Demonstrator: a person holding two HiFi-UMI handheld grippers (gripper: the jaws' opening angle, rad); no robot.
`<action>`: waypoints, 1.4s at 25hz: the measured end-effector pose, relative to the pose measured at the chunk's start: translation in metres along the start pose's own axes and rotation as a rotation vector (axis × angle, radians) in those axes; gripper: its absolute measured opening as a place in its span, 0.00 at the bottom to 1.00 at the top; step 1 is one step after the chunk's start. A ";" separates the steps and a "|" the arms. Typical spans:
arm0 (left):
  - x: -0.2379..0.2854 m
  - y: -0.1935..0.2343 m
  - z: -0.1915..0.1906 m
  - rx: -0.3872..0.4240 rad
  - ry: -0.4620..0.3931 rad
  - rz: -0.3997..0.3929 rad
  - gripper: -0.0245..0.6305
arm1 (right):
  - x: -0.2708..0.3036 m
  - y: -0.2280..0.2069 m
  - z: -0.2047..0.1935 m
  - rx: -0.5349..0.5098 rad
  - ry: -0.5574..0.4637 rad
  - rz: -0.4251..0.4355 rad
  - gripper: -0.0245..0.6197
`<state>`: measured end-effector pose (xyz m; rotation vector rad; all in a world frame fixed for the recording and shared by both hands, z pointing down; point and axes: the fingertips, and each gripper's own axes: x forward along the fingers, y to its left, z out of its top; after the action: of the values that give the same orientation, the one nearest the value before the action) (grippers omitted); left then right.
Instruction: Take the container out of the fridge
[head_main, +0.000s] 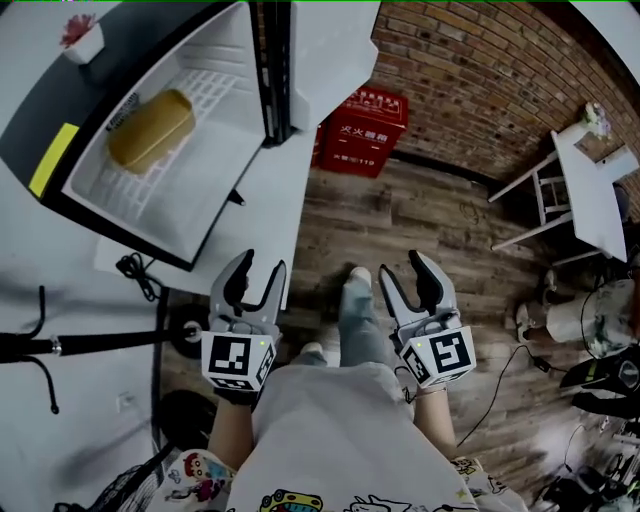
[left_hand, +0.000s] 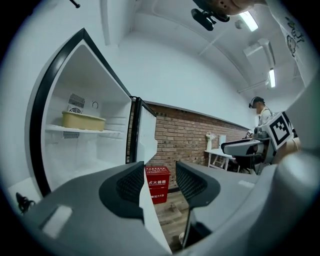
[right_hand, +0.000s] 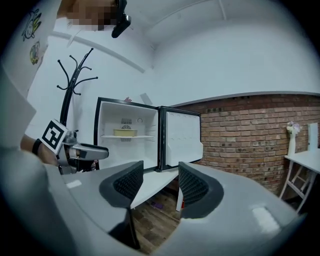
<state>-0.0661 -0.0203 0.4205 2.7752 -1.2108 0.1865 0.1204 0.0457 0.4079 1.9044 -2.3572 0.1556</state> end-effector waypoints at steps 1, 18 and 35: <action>0.002 0.004 0.001 0.004 -0.003 0.021 0.33 | 0.010 -0.001 0.002 -0.006 -0.004 0.024 0.37; 0.043 0.083 0.034 -0.046 -0.039 0.522 0.37 | 0.191 -0.019 0.046 -0.102 -0.018 0.538 0.39; 0.014 0.100 0.046 -0.085 -0.071 1.057 0.37 | 0.279 0.051 0.072 -0.173 -0.071 1.127 0.40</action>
<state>-0.1264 -0.1047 0.3825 1.7981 -2.4779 0.1012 0.0109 -0.2237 0.3767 0.3386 -3.0362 -0.0396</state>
